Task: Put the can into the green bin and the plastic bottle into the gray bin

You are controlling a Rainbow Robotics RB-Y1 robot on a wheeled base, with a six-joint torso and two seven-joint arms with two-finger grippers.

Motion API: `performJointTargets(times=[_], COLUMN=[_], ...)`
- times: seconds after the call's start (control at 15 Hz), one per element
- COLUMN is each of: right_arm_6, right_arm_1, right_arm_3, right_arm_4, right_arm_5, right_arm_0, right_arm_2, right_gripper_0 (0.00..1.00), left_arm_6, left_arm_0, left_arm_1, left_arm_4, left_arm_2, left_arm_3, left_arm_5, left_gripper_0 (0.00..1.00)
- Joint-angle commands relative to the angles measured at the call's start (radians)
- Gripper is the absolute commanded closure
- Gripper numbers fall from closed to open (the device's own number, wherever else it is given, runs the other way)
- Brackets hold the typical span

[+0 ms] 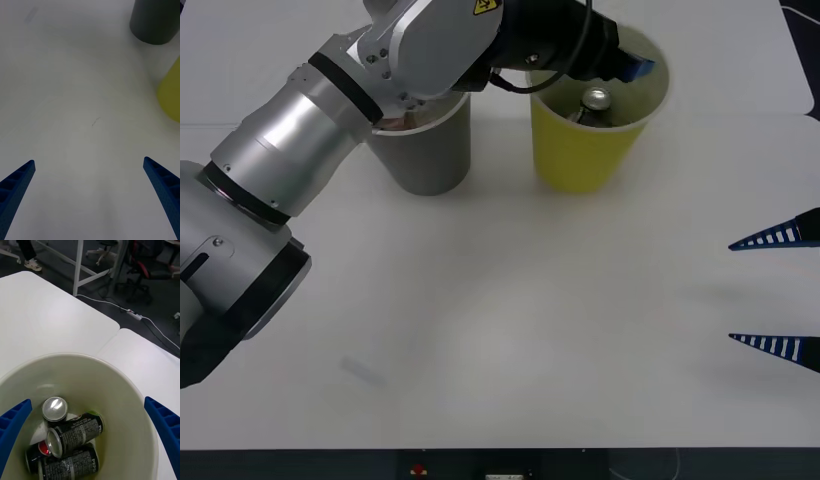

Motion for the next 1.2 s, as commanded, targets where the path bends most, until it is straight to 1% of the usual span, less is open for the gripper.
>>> performJointTargets(times=[0.07,0.13,0.2,0.33,0.47,0.53,0.6,0.73,0.8,1.0,1.2], right_arm_6=[0.0,0.0,0.0,0.0,0.0,0.0,0.0,0.0,0.0,0.0,0.0], right_arm_1=[0.0,0.0,0.0,0.0,0.0,0.0,0.0,0.0,0.0,0.0,0.0], right_arm_3=[0.0,0.0,0.0,0.0,0.0,0.0,0.0,0.0,0.0,0.0,0.0], right_arm_4=[0.0,0.0,0.0,0.0,0.0,0.0,0.0,0.0,0.0,0.0,0.0], right_arm_5=[0.0,0.0,0.0,0.0,0.0,0.0,0.0,0.0,0.0,0.0,0.0], right_arm_0=[0.0,0.0,0.0,0.0,0.0,0.0,0.0,0.0,0.0,0.0,0.0], right_arm_2=[0.0,0.0,0.0,0.0,0.0,0.0,0.0,0.0,0.0,0.0,0.0], right_gripper_0=[0.0,0.0,0.0,0.0,0.0,0.0,0.0,0.0,0.0,0.0,0.0], left_arm_6=[-0.034,-0.051,-0.065,-0.125,-0.175,-0.201,-0.209,-0.226,-0.257,-0.388,-0.482], left_arm_0=[0.1,0.143,0.169,0.252,0.325,0.37,0.414,0.5,0.543,0.664,0.79], left_arm_1=[0.077,0.114,0.13,0.153,0.163,0.18,0.204,0.256,0.276,0.324,0.391], left_arm_4=[0.067,0.093,0.104,0.13,0.175,0.211,0.241,0.283,0.31,0.392,0.435], left_arm_2=[0.016,0.028,0.053,0.149,0.231,0.271,0.292,0.312,0.327,0.369,0.418], left_arm_3=[-0.16,-0.236,-0.284,-0.413,-0.489,-0.534,-0.583,-0.669,-0.707,-0.759,-0.832], left_arm_5=[-0.004,-0.024,-0.055,-0.17,-0.251,-0.296,-0.317,-0.32,-0.32,-0.32,-0.339], left_gripper_0=[0.0,0.0,0.0,0.0,0.0,0.0,0.0,0.0,0.0,0.0,0.0])
